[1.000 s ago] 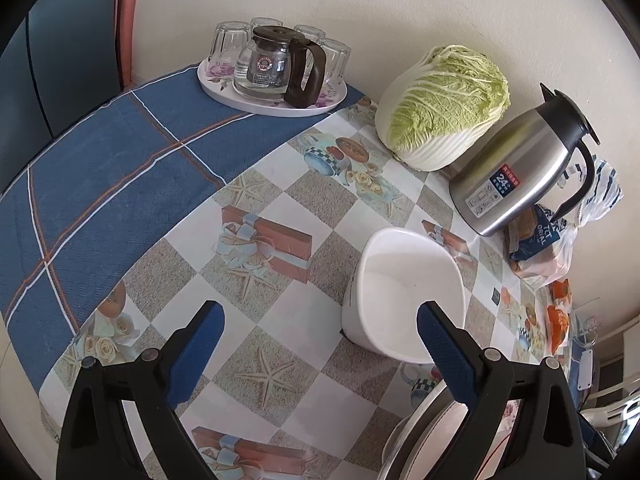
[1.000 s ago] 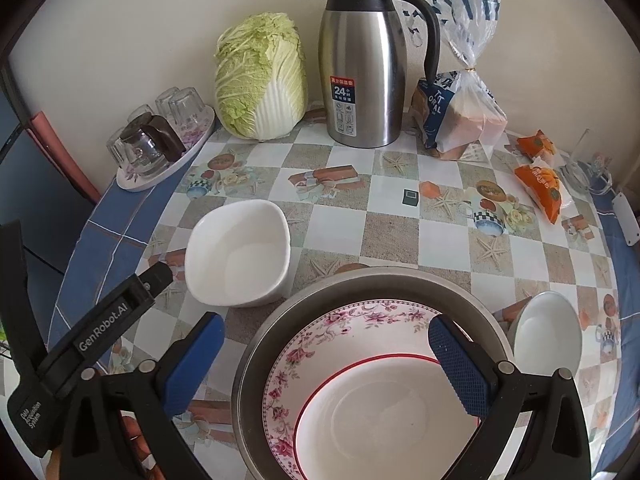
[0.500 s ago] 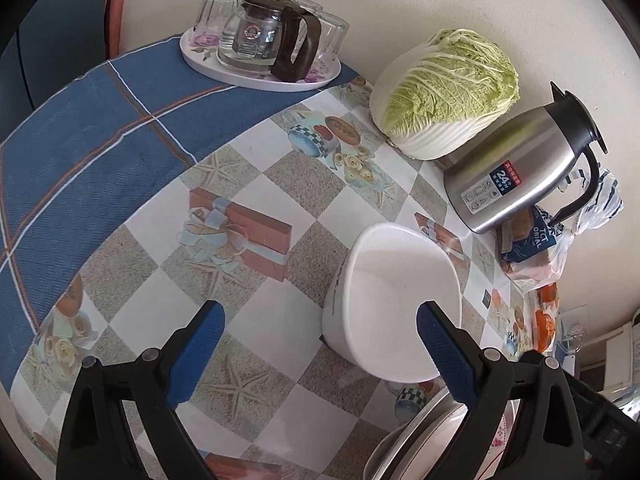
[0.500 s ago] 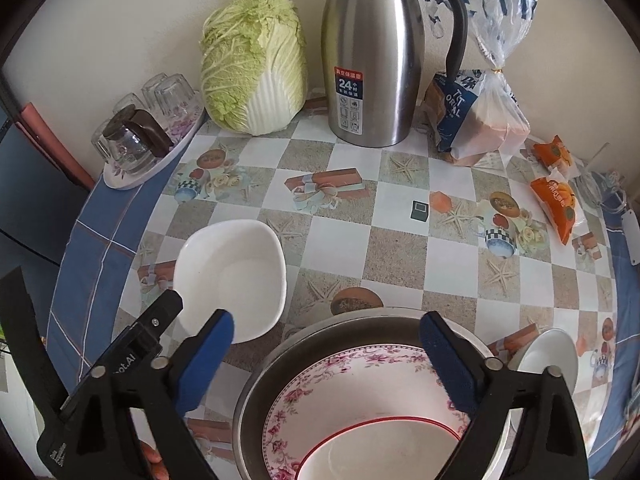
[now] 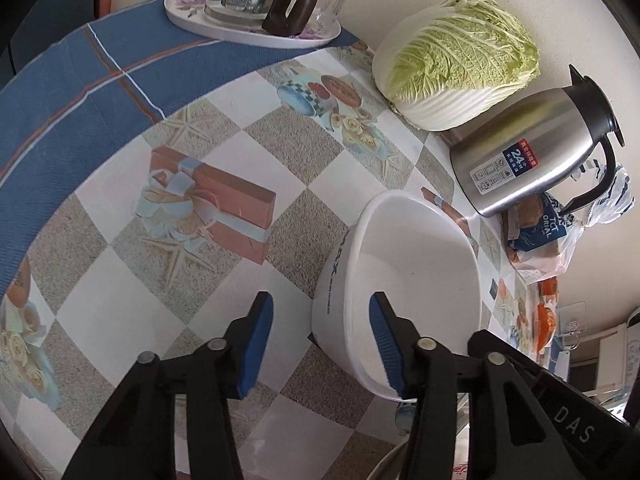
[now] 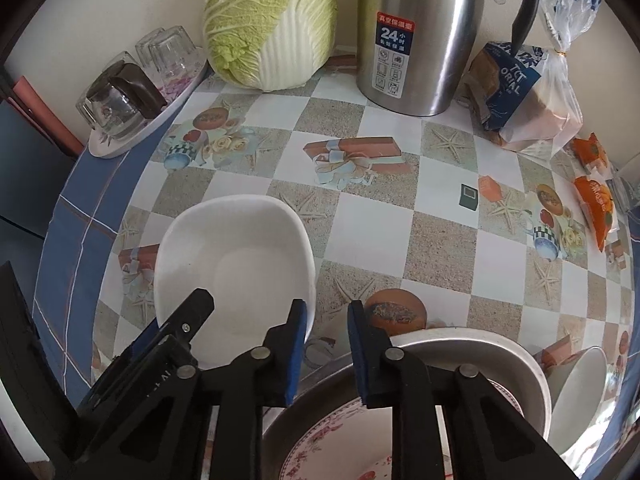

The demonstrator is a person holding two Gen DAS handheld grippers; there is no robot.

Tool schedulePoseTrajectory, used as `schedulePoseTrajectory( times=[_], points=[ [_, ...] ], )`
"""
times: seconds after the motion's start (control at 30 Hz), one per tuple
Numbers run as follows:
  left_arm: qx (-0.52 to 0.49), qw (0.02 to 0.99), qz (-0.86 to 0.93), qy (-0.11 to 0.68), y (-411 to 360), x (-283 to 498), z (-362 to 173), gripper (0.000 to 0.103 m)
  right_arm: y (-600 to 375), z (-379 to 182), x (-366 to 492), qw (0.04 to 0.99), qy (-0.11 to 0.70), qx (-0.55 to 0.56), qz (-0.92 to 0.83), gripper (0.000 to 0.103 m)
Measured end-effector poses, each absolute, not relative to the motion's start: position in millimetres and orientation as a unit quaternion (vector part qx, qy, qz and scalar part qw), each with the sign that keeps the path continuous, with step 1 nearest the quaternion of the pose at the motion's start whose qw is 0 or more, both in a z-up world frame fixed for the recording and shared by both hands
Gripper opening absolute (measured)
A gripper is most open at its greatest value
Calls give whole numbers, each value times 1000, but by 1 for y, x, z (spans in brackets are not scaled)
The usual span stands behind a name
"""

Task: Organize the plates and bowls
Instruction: 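Close both grippers on the white square bowl rim, then lift the white square bowl with both grippers and carry it over the basin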

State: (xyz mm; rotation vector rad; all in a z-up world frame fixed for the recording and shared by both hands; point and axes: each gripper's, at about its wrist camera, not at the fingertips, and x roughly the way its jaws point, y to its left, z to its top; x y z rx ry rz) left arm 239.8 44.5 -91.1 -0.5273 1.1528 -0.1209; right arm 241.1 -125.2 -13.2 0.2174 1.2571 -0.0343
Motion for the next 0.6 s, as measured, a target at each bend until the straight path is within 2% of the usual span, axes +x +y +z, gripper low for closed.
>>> schedulePoseTrajectory(
  times=[0.07, 0.17, 0.33, 0.6],
  points=[
    [-255, 799, -64, 541, 44, 240, -94, 35, -122, -14, 244, 804, 586, 100, -12, 13],
    [-268, 797, -80, 535, 43, 240, -92, 26, -117, -19, 246, 802, 590, 96, -8, 10],
    [-263, 797, -81, 537, 44, 239, -90, 24, -115, -28, 245, 796, 596, 108, -7, 10],
    [-249, 806, -73, 532, 62, 228, -65, 21, -100, -3, 232, 811, 576, 103, 17, 11]
  ],
)
